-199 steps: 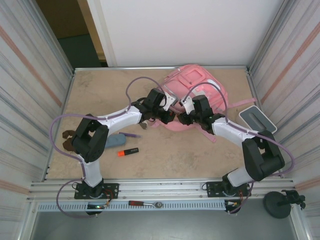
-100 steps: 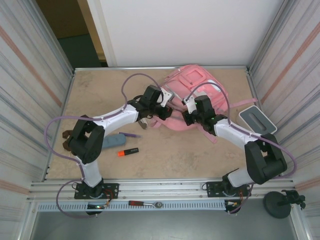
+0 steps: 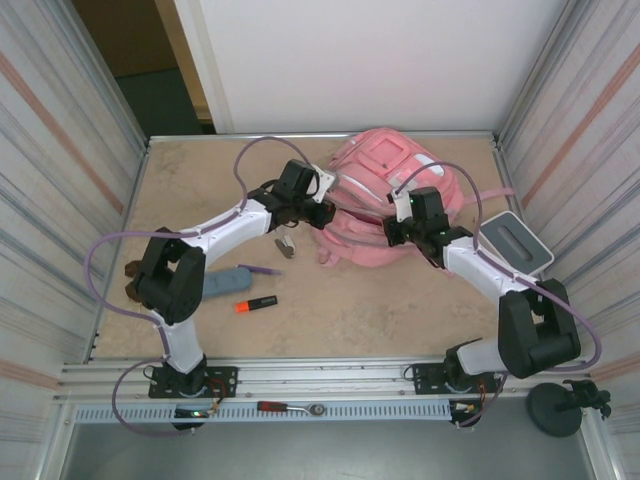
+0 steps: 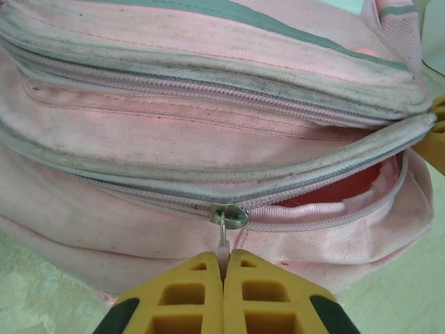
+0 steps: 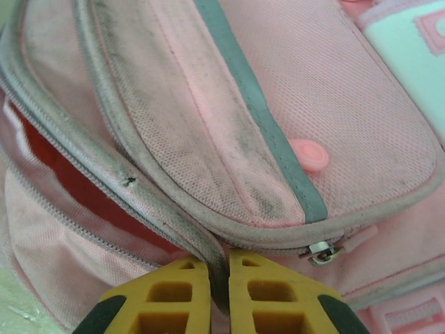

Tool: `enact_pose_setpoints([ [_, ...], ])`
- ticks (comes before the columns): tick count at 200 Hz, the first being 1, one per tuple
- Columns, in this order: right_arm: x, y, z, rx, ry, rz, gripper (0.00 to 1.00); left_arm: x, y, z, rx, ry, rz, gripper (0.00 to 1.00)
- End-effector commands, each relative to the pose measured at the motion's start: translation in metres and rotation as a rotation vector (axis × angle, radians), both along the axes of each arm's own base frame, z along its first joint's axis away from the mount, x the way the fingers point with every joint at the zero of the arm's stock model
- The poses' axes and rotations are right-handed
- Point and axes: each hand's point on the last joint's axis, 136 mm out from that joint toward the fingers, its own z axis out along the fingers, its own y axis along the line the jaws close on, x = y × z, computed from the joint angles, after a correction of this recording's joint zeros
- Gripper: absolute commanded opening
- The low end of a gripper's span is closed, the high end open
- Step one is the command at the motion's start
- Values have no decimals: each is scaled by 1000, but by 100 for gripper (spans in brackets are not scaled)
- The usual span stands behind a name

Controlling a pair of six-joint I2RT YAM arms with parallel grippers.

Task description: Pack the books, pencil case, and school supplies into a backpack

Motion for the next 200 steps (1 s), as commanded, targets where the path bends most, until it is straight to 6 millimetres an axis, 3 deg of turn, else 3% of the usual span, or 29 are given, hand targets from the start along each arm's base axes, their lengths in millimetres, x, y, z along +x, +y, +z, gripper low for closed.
enact_pose_setpoints([
  [1, -7, -40, -1, -42, 65, -182, 17, -18, -1, 11, -27, 30, -24, 0],
  [35, -28, 0, 23, 29, -11, 9, 41, -52, -29, 18, -114, 61, -119, 0],
  [56, -34, 20, 31, 25, -44, 100, 49, -63, -38, 21, -147, 74, -151, 0],
  [114, -35, 49, 14, -33, -14, 225, 60, -77, -46, 24, -157, 75, -180, 0],
  [158, -23, 41, -13, -201, 4, 170, 56, -78, -43, 24, -141, 66, -175, 0],
  [172, -19, 34, -15, -248, -12, 132, 45, -77, -41, 23, -132, 61, -170, 0],
  [200, -16, 21, -10, -287, -53, 62, 13, -70, -32, 18, -90, 50, -143, 0],
])
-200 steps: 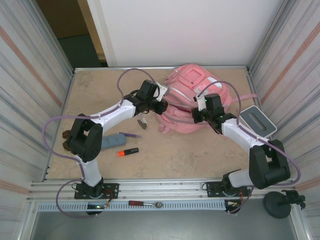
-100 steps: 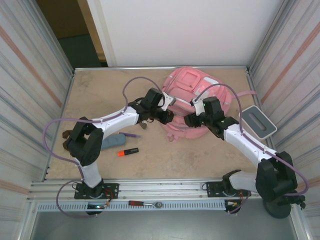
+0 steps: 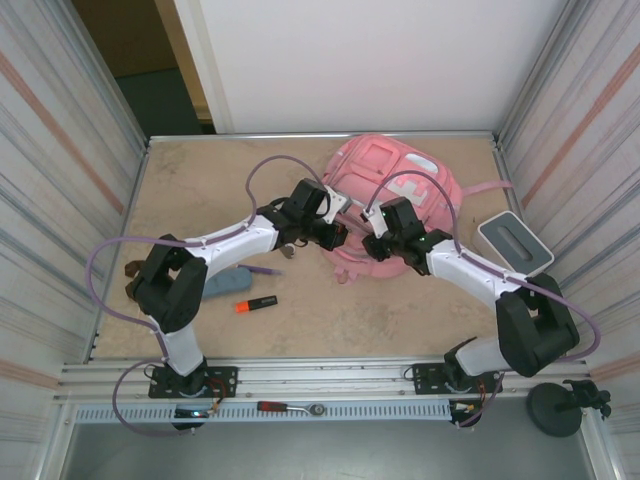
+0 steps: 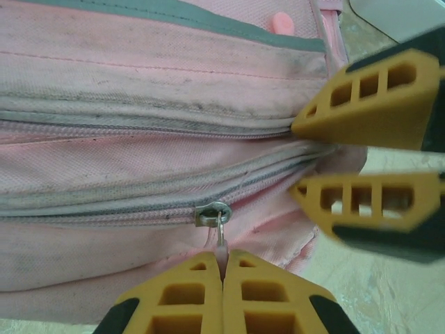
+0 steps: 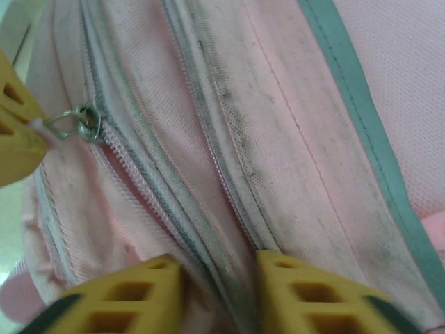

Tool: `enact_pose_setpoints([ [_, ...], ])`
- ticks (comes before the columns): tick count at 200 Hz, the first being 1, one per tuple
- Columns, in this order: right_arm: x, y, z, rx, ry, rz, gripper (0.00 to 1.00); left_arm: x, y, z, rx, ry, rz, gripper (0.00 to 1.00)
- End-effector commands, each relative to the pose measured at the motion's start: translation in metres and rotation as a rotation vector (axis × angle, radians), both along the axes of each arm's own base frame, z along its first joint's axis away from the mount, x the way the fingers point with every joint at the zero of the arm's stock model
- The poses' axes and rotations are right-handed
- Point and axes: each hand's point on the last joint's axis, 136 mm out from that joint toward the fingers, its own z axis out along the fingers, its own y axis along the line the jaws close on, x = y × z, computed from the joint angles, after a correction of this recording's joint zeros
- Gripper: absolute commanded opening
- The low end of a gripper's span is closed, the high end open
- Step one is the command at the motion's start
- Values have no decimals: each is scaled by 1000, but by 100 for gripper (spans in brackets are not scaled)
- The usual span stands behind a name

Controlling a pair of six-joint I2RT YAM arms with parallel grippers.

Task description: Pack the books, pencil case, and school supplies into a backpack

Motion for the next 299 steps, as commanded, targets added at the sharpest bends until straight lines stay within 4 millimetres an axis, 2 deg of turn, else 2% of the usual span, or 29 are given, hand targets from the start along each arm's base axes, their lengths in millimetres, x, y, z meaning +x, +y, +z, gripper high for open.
enact_pose_setpoints([
  [1, 17, -24, 9, -84, -98, -111, 12, -7, 3, 33, -35, -52, -24, 0],
  [15, 16, -34, 12, -97, -119, -148, 5, 0, 13, 31, -14, -58, 4, 0],
  [32, 14, -46, 13, -86, -114, -197, 2, 11, 28, 30, 6, -69, 44, 0],
  [93, 2, -79, 9, -17, -63, -344, 2, 52, 69, 19, 52, -57, 157, 0],
  [115, -1, -95, 9, 28, -29, -415, 4, 50, 67, 18, 52, -45, 144, 0],
  [143, -6, -105, 8, 68, 21, -463, 10, 25, 51, 14, 53, -37, 91, 0],
  [165, -16, -91, 16, 131, 23, -401, 25, -2, 34, 14, 25, -18, 39, 0],
  [186, -29, -65, 43, 204, -57, -263, 43, -23, 18, 20, -8, -21, -8, 0],
  [191, -32, -55, 51, 215, -87, -210, 49, -26, 15, 21, -14, -21, -18, 0],
  [203, -39, -37, 59, 229, -116, -114, 56, -31, 11, 24, -24, -26, -31, 0],
  [225, -46, -11, 65, 201, -140, 12, 67, -36, 7, 28, -41, -24, -45, 0],
  [257, -42, 14, 53, 120, -146, 116, 66, -40, 4, 37, -77, -31, -57, 0],
  [282, -27, 14, 38, 65, -144, 91, 63, -42, 5, 41, -80, -38, -63, 0],
  [299, -18, 12, 33, 36, -148, 53, 56, -43, 6, 42, -78, -40, -68, 0],
])
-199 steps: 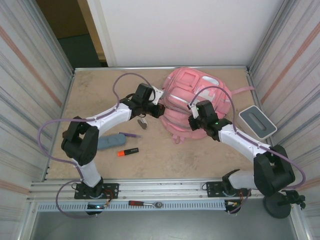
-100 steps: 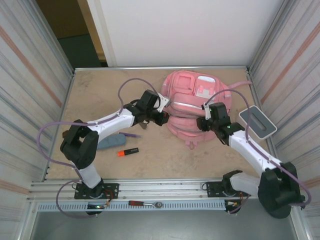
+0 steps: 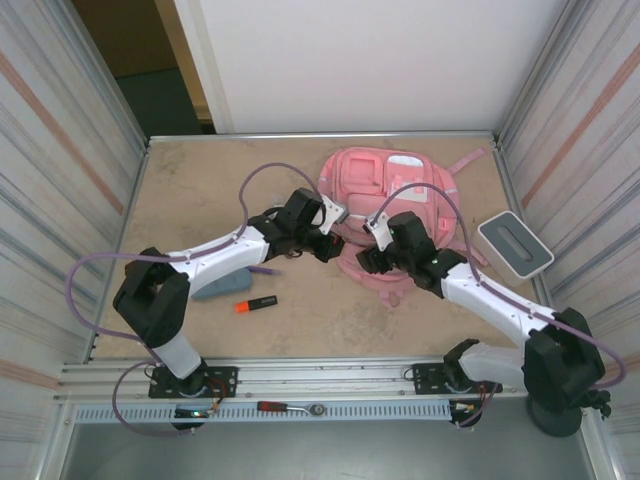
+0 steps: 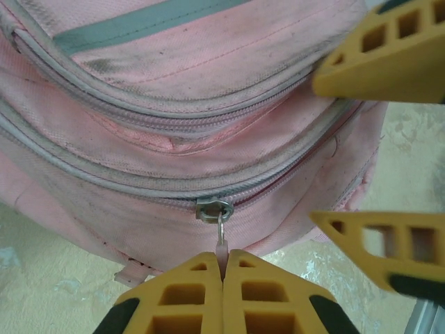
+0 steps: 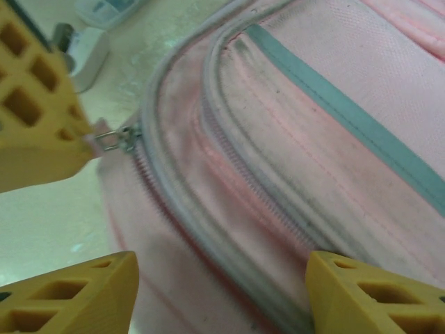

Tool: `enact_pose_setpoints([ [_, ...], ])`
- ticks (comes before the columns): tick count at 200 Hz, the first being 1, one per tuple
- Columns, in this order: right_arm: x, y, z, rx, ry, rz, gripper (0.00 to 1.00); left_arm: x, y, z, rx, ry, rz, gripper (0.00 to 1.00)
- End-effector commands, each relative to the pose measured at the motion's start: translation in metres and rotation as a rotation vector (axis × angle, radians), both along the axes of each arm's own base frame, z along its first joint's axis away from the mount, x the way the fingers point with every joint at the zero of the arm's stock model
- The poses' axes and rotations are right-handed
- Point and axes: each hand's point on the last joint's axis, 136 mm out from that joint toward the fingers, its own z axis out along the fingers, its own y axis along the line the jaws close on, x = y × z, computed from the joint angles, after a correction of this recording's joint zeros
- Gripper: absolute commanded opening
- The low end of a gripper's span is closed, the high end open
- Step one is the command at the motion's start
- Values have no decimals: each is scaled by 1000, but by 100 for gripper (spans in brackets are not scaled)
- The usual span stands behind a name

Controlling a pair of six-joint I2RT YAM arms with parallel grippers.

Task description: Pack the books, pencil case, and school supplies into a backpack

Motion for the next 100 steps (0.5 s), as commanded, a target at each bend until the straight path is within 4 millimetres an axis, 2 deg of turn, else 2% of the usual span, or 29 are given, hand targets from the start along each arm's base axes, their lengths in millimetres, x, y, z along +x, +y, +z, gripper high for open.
enact_pose_setpoints([
  [1, 19, 0, 9, -41, -65, -31, 55, -8, -3, 32, -79, -35, -32, 0],
  [32, 27, -15, 5, -83, -87, -122, 39, -8, 0, 30, -71, -36, -29, 0],
  [64, 26, -35, 4, -103, -109, -205, 11, -2, 6, 34, -74, -45, -15, 0],
  [100, 23, -69, 4, -31, -71, -335, 0, 20, 30, 34, -50, -66, 55, 0],
])
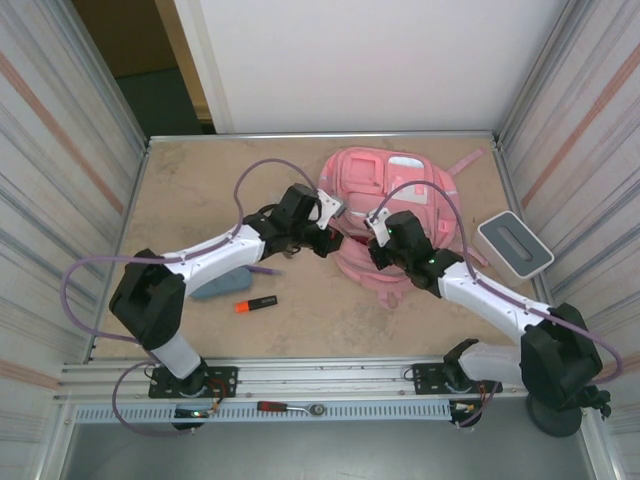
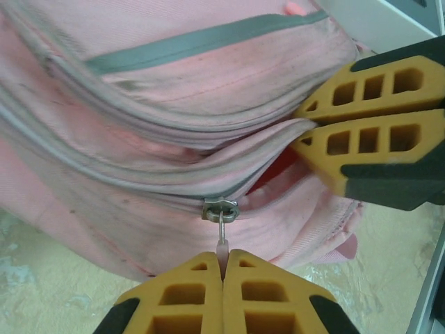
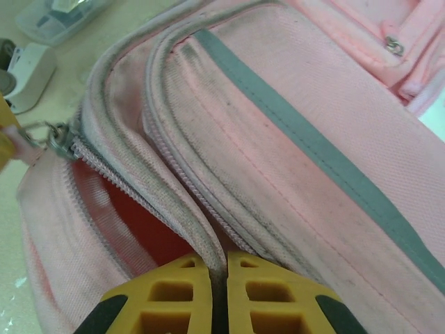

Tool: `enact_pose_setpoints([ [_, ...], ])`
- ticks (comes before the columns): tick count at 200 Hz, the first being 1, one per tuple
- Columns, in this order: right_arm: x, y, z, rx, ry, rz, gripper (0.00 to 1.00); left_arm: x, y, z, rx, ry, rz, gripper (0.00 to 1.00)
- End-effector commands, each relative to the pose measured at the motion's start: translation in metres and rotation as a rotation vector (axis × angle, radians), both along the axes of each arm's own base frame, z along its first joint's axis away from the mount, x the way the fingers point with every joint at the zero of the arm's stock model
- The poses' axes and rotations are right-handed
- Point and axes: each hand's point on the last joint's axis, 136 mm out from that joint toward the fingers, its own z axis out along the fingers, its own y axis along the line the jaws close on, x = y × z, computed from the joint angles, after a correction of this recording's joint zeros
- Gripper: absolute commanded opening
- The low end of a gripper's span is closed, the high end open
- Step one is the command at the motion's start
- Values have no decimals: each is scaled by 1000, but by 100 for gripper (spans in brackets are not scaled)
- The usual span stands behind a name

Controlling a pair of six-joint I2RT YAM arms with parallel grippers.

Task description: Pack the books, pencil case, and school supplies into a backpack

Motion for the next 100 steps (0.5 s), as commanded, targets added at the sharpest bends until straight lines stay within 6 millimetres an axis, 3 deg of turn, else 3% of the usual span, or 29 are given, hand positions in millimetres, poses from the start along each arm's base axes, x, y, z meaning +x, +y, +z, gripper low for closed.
enact_pose_setpoints([
  [1, 6, -54, -3, 13, 6, -237, 0, 7, 25, 18, -4, -27, 38, 0],
  [50, -5, -65, 0, 150, 21, -266, 0, 56, 63, 0, 39, -17, 168, 0],
  [81, -7, -71, 2, 198, 23, -282, 0, 85, 70, -12, 64, -7, 214, 0],
  [100, -7, -72, 5, 243, 29, -278, 0, 91, 67, -20, 74, 15, 204, 0],
])
